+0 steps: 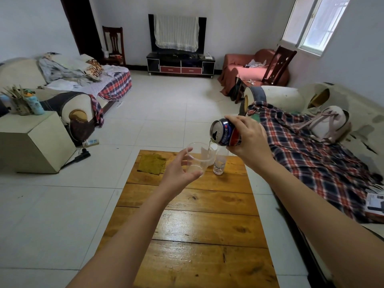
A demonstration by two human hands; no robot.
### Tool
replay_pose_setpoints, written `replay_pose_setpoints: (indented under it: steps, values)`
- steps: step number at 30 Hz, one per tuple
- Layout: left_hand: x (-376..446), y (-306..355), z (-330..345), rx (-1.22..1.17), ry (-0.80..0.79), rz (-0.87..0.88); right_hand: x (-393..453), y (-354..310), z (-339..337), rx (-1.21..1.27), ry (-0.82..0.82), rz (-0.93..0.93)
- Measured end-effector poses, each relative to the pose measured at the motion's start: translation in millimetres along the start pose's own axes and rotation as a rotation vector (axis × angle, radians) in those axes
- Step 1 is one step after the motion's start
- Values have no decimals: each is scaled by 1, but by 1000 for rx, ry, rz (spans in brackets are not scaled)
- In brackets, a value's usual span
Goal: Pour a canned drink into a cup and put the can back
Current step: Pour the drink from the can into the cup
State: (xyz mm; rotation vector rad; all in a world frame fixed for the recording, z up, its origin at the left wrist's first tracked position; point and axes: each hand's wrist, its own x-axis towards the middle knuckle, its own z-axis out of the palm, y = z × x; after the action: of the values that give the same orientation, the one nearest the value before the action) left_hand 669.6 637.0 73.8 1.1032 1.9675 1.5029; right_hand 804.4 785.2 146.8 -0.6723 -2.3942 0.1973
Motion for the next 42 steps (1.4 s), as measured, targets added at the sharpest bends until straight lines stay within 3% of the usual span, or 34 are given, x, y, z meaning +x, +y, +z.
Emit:
replay_pose_setpoints:
  steps: [42]
  values:
    - [4, 0, 4, 12, 14, -3, 5, 2, 4, -17, -14, -31]
